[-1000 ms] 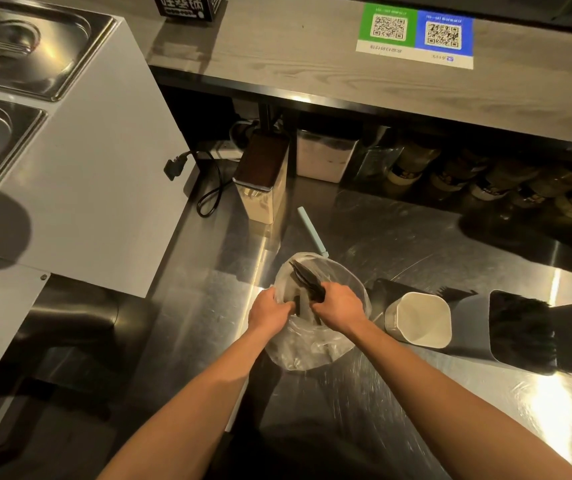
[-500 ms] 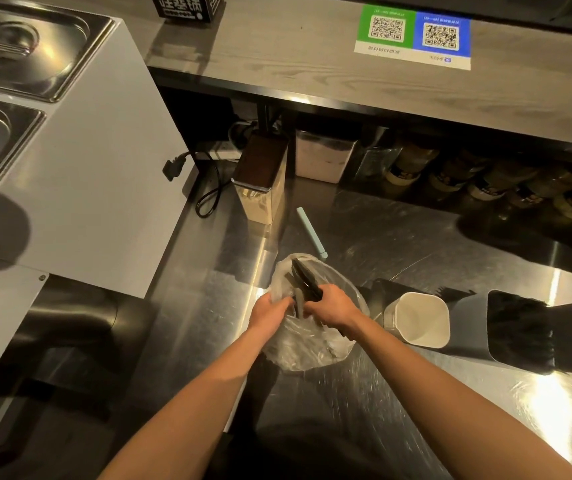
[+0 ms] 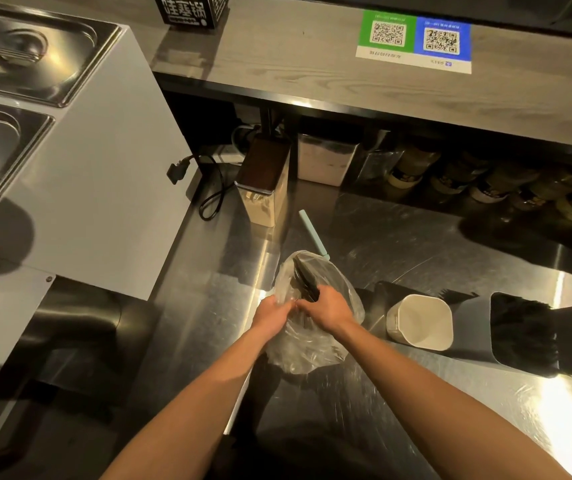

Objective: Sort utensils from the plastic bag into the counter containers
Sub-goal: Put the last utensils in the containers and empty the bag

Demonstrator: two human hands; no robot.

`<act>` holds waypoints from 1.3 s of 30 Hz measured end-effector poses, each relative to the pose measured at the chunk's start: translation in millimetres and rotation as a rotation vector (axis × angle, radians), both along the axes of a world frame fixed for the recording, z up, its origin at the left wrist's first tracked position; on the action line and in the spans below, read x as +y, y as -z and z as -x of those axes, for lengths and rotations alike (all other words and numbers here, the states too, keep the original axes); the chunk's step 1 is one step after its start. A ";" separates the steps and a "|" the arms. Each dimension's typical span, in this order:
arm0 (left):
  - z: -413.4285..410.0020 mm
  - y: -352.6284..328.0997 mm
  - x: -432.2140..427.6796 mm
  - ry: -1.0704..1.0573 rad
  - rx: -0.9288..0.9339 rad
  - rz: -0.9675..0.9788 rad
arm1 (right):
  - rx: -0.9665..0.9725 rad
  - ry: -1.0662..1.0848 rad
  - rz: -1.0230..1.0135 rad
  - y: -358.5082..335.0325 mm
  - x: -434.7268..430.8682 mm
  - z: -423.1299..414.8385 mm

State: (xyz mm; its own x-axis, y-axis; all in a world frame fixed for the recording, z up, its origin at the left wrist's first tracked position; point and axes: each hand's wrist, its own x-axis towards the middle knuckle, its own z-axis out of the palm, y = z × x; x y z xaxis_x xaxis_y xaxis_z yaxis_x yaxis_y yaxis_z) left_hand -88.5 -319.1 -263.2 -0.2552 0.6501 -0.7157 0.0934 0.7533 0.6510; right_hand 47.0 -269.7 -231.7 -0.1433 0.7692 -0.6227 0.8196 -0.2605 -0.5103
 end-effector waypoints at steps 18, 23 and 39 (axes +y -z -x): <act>6.2 -4.1 0.4 0.007 0.049 -0.007 | 0.204 0.009 0.156 -1.8 1.5 -1.9; 0.3 -5.2 -2.1 0.011 0.247 -0.030 | 0.174 -0.031 0.129 -4.3 0.6 -6.1; -2.7 -21.7 2.0 0.005 0.283 -0.185 | 0.212 -0.046 0.222 -11.6 -7.7 -17.6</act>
